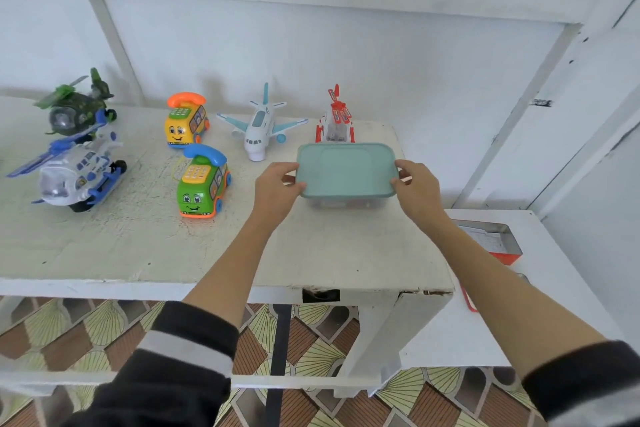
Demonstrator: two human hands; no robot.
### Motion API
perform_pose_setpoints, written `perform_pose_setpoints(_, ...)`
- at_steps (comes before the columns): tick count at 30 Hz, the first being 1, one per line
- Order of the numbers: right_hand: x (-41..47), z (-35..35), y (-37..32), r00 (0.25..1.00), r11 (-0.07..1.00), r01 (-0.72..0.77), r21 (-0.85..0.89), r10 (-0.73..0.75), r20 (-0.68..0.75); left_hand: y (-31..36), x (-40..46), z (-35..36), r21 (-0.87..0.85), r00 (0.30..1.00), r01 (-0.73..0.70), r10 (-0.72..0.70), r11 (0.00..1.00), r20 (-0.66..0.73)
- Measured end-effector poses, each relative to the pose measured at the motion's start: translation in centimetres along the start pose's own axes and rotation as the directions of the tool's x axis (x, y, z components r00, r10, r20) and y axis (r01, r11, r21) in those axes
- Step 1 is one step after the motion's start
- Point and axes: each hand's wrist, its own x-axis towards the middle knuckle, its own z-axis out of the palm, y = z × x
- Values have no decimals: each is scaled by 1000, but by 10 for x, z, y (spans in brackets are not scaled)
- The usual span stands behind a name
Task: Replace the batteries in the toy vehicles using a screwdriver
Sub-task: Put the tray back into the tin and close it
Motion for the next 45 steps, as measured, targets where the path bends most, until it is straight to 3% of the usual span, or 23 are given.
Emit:
perform_pose_setpoints(8,28,13,30,996,995,-34,-96,42,84,-5,17,23,142,998,-49,42,989,56)
perform_pose_setpoints(17,39,15,30,994,995,33,-91,-23,110,-9,24,25,175,999,-1,-5,985,35)
perform_pose_setpoints(24,35,13,33,994,1000,-17,-7,17,111,-9,19,27,167,999,16,-22,986,34)
perform_pose_setpoints(29,33,9,31,981,979,-130,159,103,166,-10,18,28,84,997,75,-77,994,21)
perform_pose_setpoints(37,33,11,22,989,986,-98,138,81,124,-5,17,25,151,996,79,-84,985,24)
perform_pose_setpoints(41,25,9,27,977,996,-84,43,74,202,-10,13,15,182,995,66,-79,981,64)
perform_pose_setpoints(45,31,13,19,961,985,28,-172,21,277,-9,15,20,322,983,-17,-43,946,179)
